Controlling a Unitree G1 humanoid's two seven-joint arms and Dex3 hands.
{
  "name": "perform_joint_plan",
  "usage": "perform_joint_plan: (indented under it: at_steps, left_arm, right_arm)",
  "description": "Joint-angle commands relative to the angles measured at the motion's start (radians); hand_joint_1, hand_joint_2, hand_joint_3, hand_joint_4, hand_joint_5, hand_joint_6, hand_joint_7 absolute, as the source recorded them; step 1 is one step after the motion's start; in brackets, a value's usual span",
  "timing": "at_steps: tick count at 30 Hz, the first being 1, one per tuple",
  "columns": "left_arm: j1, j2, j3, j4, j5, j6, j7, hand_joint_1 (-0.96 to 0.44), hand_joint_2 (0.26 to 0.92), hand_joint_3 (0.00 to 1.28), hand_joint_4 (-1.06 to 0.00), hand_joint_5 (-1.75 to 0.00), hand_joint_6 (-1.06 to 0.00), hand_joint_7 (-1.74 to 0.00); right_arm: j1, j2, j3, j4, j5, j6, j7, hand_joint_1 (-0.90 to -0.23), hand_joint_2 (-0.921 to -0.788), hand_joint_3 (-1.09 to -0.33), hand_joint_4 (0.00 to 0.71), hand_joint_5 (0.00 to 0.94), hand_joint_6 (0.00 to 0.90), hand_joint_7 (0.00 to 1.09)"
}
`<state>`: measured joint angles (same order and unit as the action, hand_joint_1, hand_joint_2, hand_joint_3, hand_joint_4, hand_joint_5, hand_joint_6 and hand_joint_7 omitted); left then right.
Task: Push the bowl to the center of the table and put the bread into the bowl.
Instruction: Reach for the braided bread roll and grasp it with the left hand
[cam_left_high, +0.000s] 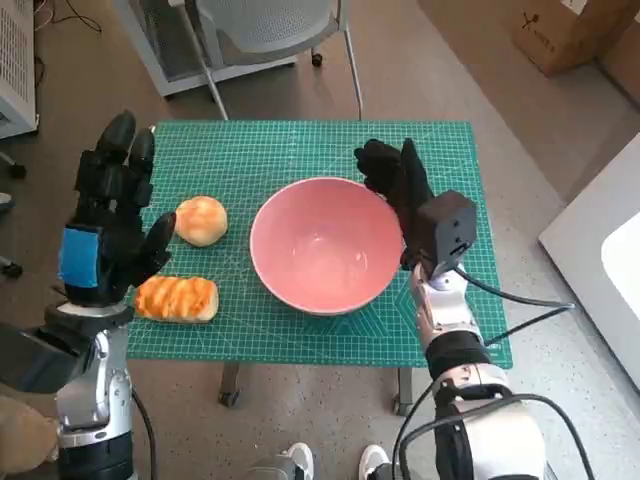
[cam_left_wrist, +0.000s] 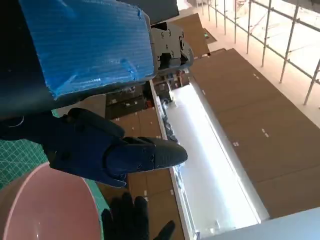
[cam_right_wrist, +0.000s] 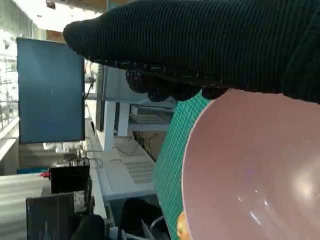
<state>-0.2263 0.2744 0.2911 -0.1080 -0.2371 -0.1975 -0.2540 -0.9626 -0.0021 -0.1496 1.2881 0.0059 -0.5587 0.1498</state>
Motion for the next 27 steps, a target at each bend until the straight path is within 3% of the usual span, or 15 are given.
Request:
perform_joint_plan:
  at_steps: [1,9,20,27]
  left_arm:
    - [0.004,0.003,-0.002,-0.006,0.008,-0.016,0.009,-0.7,0.921,0.36,-0.1,-0.03,0.0,-0.42]
    - [0.009,0.002,-0.003,-0.008,0.001,-0.021,0.005,-0.7,0.921,0.36,-0.1,-0.03,0.0,-0.42]
    - [0.065,0.039,0.036,-0.022,0.016,-0.072,-0.006,-0.69,0.921,0.36,-0.1,-0.02,0.0,-0.42]
    - [0.142,0.16,0.075,-0.089,0.154,-0.073,-0.015,-0.69,0.921,0.34,-0.1,-0.02,0.0,-0.38]
  right_arm:
    - [-0.002,-0.023,-0.01,-0.017,0.01,-0.024,0.03,-0.585,-0.921,-0.762,0.258,0.004,0.304,0.09]
    - [-0.011,-0.056,-0.051,-0.069,0.068,-0.104,0.109,-0.617,-0.921,-0.739,0.266,0.007,0.301,0.11]
    - [0.002,-0.074,-0.129,-0.18,0.232,-0.254,0.32,-0.656,-0.921,-0.627,0.273,0.004,0.289,0.11]
    - [0.013,-0.092,-0.139,-0.217,0.267,-0.316,0.382,-0.636,-0.921,-0.608,0.268,0.001,0.284,0.1]
